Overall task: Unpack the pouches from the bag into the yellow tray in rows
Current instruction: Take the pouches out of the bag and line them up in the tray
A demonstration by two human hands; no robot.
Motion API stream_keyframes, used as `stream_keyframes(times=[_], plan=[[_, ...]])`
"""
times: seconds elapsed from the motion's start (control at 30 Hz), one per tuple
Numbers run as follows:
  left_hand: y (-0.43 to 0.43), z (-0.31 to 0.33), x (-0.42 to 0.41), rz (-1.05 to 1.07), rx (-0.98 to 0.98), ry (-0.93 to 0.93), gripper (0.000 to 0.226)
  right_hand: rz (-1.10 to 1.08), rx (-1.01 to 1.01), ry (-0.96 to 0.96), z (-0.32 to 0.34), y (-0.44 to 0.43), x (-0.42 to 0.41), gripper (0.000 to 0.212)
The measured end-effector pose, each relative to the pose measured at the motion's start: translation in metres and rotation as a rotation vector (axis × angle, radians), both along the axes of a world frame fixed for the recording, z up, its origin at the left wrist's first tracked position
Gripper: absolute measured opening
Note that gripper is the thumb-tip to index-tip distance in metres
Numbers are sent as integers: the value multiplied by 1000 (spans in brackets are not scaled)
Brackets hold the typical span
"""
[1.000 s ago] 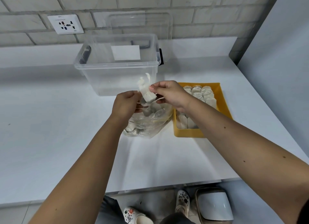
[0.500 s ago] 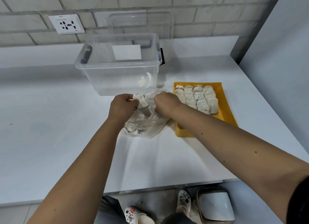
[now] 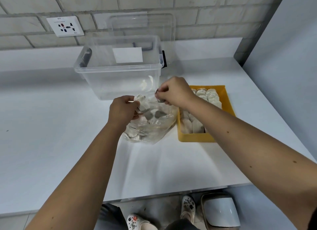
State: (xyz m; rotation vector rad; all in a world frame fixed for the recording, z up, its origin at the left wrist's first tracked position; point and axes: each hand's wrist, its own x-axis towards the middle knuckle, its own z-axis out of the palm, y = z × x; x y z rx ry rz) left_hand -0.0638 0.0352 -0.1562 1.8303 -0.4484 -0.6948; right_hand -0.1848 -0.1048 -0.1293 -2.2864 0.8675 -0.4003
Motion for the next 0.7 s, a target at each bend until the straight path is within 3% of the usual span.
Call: stream_keyframes(times=[0.07, 0.17, 0.37, 0.57, 0.63, 0.7], plan=[[-4, 3, -5, -17, -46, 103, 14, 3, 128, -88, 7, 6, -2, 10], [-8, 7, -13, -39, -102, 268, 17, 40, 110, -62, 2, 17, 0, 14], [-9, 0, -17, -95, -90, 245, 40, 44, 67, -32, -3, 17, -2, 9], [-6, -1, -14, -1, -96, 230, 7, -74, 393, -142, -13, 11, 0, 9], [-4, -3, -10, 47, -91, 206, 13, -86, 289, -60, -25, 8, 5, 13], [-3, -6, -8, 86, -87, 187, 16, -20, 43, 138, -37, 6, 9, 15]])
